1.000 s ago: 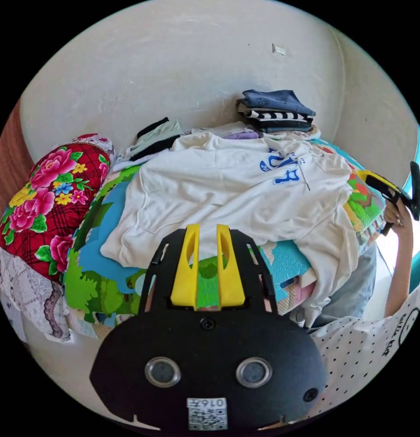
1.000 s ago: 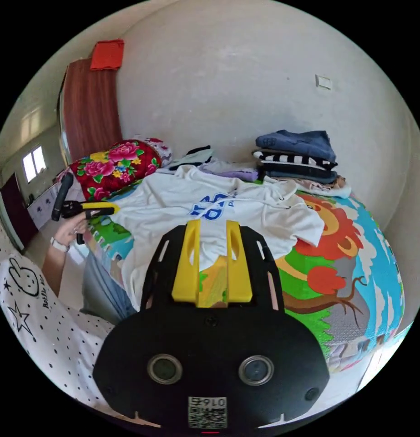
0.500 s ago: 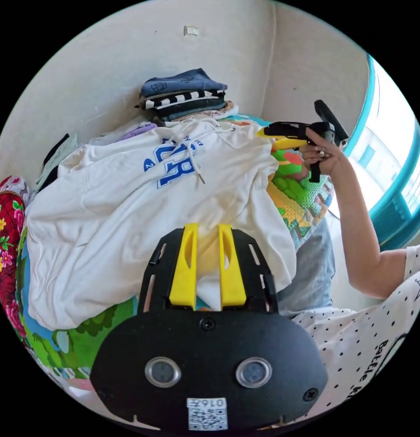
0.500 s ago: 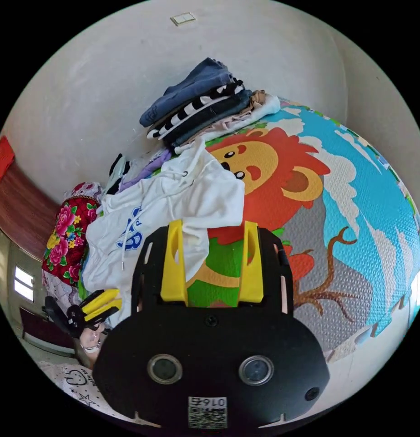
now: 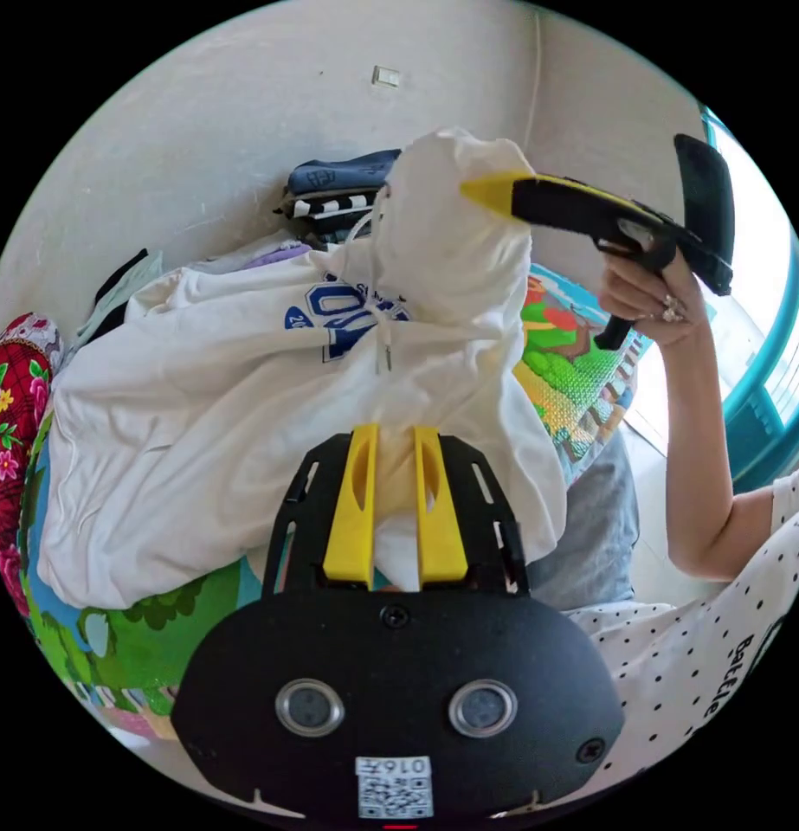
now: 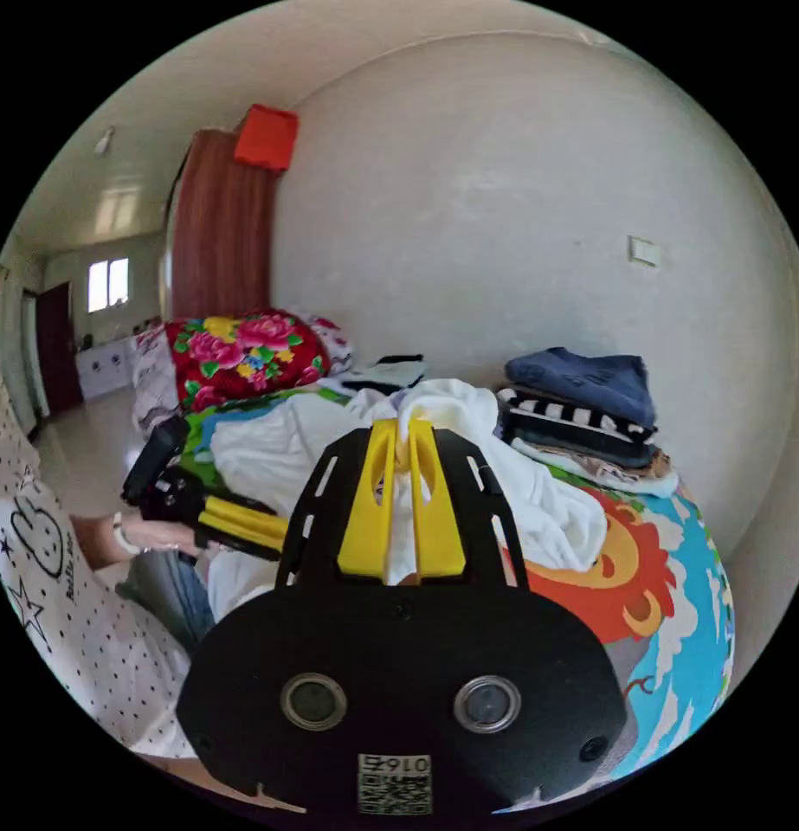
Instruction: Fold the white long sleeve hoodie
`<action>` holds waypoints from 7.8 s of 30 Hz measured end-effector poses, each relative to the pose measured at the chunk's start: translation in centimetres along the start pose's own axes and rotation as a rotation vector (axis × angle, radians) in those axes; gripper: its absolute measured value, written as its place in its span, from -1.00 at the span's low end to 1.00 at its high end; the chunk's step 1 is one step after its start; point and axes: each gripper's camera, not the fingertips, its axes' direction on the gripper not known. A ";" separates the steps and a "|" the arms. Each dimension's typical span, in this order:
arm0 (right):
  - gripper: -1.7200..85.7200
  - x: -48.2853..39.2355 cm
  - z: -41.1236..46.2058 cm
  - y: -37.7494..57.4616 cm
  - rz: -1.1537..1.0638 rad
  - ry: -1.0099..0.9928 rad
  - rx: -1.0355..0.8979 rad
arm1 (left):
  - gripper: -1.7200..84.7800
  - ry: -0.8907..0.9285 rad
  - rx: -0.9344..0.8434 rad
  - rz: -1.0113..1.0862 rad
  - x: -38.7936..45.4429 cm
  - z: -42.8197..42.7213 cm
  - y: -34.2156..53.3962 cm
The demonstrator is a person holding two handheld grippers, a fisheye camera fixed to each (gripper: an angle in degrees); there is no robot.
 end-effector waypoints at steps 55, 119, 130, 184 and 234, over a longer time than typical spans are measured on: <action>-0.62 29.7 -15.5 12.1 0.827 0.441 -0.390 | -0.82 0.007 0.112 0.018 -1.9 -0.9 0.5; -0.84 22.5 -26.1 -21.6 0.191 0.195 -0.173 | -0.97 0.750 0.328 0.312 -10.7 -48.5 13.3; -0.73 15.9 -3.4 -54.4 -0.203 -0.013 -0.277 | -0.97 0.810 0.213 0.368 -5.1 -49.8 16.6; -0.74 12.5 27.2 -87.1 -0.166 -0.213 -0.374 | -0.98 -0.093 0.590 -0.923 -40.5 -55.2 27.7; -0.96 -6.3 -20.7 8.4 0.612 -0.385 -0.096 | -0.96 0.202 0.047 -0.042 -2.8 -18.7 4.9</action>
